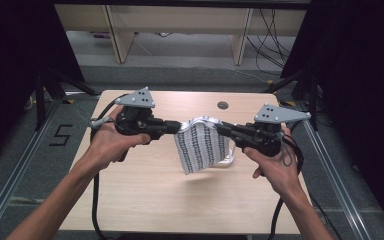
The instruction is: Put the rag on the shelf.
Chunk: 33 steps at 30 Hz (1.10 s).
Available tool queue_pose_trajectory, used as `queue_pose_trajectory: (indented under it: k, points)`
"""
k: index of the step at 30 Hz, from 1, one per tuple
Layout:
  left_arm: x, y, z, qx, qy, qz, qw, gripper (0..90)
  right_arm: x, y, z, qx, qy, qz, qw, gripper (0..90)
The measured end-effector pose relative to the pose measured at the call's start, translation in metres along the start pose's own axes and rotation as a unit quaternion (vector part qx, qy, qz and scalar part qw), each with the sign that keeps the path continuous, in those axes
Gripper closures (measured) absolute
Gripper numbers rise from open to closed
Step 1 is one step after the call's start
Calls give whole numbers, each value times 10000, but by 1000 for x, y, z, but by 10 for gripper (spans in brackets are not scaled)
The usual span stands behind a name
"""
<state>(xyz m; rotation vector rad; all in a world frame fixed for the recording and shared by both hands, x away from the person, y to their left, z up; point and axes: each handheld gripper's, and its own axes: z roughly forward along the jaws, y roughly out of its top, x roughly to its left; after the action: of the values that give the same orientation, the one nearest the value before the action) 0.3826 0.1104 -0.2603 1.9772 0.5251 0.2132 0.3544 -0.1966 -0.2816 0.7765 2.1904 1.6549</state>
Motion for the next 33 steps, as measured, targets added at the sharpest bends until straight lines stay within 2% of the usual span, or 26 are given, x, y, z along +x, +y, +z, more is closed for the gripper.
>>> queue_pose_trajectory:
  k: [1, 2, 4, 6, 7, 8, 10, 11, 12, 13, 14, 18, 19, 23, 24, 26, 27, 33]
  points:
    - [2, 2, 2, -35, -1, -47, 10000, 866, -1, 1, -2, 24, -49, 49, 10000, 874]
    - [5, 4, 5, -94, 11, -89, 9999, 866, -7, 2, -3, -18, -141, -13, 9999, 874]
    - [8, 7, 10, -72, 31, -99, 9999, 867, -9, 2, -4, -16, -168, -23, 9999, 874]
    - [10, 10, 14, -114, 31, -110, 9999, 866, -13, 3, -6, -10, -226, 150, 9996, 874]
    - [11, 13, 17, -140, 27, -117, 9998, 867, -16, 3, -6, -28, -240, 65, 9997, 874]
    - [11, 15, 19, -165, 24, -124, 9998, 866, -18, 4, -6, -57, -282, 90, 9995, 874]
    - [13, 18, 22, -167, 43, -130, 9998, 867, -21, 5, -7, -94, -299, 191, 9993, 874]
    - [15, 21, 25, -184, 68, -128, 9997, 867, -25, 5, -7, -81, -337, 153, 9993, 874]
    - [16, 23, 26, -216, 61, -151, 9996, 866, -26, 5, -7, -59, -334, 296, 9990, 874]
    - [17, 26, 28, -215, 84, -149, 9996, 867, -30, 6, -6, -116, -365, 177, 9991, 874]
    - [19, 28, 29, -259, 94, -169, 9995, 867, -32, 7, -6, -86, -383, 264, 9989, 874]
    - [23, 37, 33, -303, 129, -195, 9993, 866, -39, 10, -6, -141, -461, 311, 9984, 874]
    - [24, 40, 35, -319, 121, -207, 9992, 866, -41, 11, -6, -149, -421, 350, 9984, 874]
    - [28, 48, 41, -354, 157, -273, 9989, 866, -47, 15, -6, -206, -534, 334, 9978, 874]
    - [31, 51, 44, -381, 168, -324, 9986, 865, -51, 16, -5, -234, -539, 443, 9973, 874]
    - [33, 52, 46, -399, 167, -326, 9985, 865, -54, 18, -6, -239, -581, 360, 9974, 874]
    - [35, 53, 48, -421, 150, -327, 9985, 865, -55, 19, -5, -225, -566, 478, 9970, 874]
    - [52, 53, 58, -499, 281, -587, 9966, 865, -71, 21, 5, -223, -611, 483, 9967, 873]
